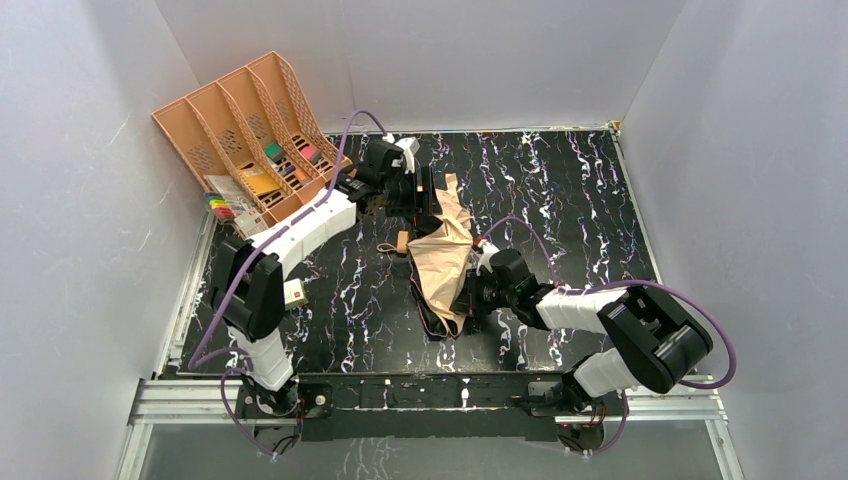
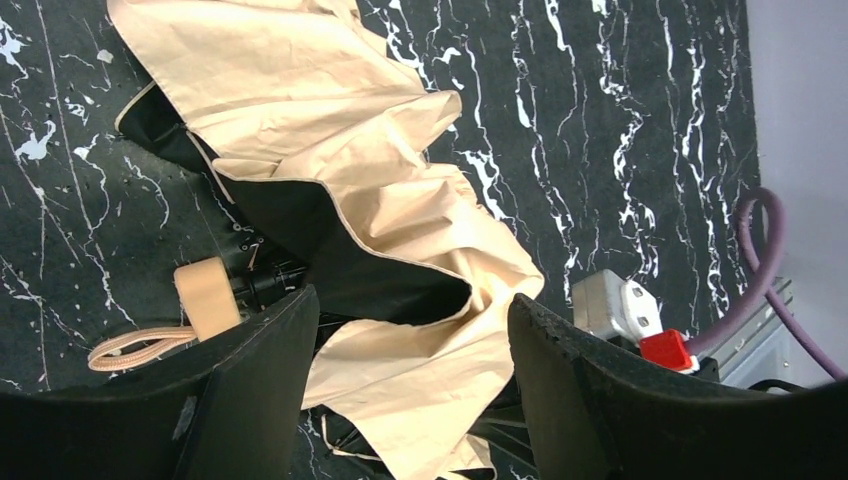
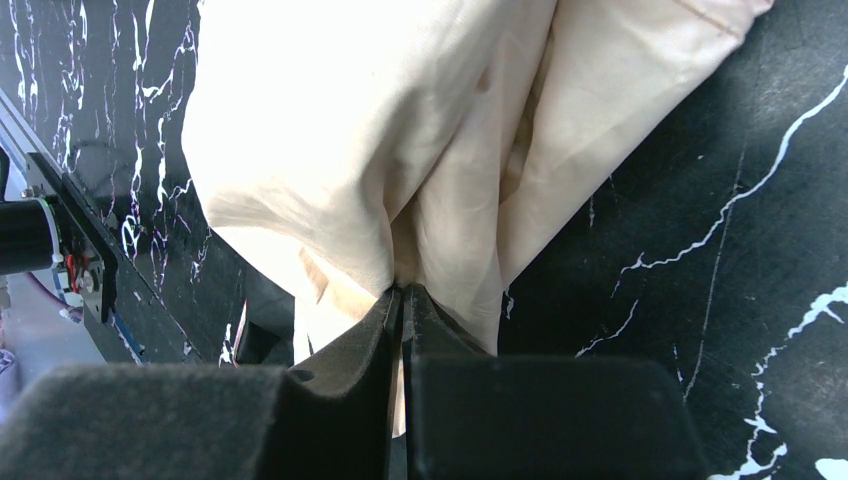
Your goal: Put away the umbrella
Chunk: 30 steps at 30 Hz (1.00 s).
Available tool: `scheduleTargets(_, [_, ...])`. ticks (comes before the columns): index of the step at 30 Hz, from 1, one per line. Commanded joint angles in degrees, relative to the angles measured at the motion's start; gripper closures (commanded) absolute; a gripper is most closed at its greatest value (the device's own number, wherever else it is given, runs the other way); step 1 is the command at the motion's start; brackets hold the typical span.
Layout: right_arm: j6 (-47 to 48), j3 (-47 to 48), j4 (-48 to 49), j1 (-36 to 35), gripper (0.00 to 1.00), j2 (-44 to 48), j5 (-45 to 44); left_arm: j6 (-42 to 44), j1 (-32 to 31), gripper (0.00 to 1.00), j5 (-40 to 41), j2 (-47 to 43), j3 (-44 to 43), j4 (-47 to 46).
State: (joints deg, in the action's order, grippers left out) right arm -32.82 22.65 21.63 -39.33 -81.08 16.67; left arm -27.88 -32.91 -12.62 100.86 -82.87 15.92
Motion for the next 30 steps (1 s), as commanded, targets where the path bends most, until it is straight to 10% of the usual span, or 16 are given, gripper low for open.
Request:
scheduleTargets(1, [1.0,-2.2,-5.5,0.0,0.87,-0.4,-1.4,1.3,0.2,0.33,0.0,1.9,-1.1,0.8])
scheduleTargets(7, [0.9,-2.3,-5.5,0.0,0.87,-0.5,-1.5,1.0,0.2,0.43,-2.9,6.6,-3.9,-0.1])
scheduleTargets(17, [0.9,-2.4,-5.7,0.0,0.87,-0.4,-1.6,1.0,0.3,1.0,-4.8,4.8,-5.4,-2.5])
scheduleTargets(30, [1.1,-2.4,-5.6,0.0,0.87,-0.8,-1.2,1.7,0.2,1.0,-13.0,-3.3,-4.3,-11.9])
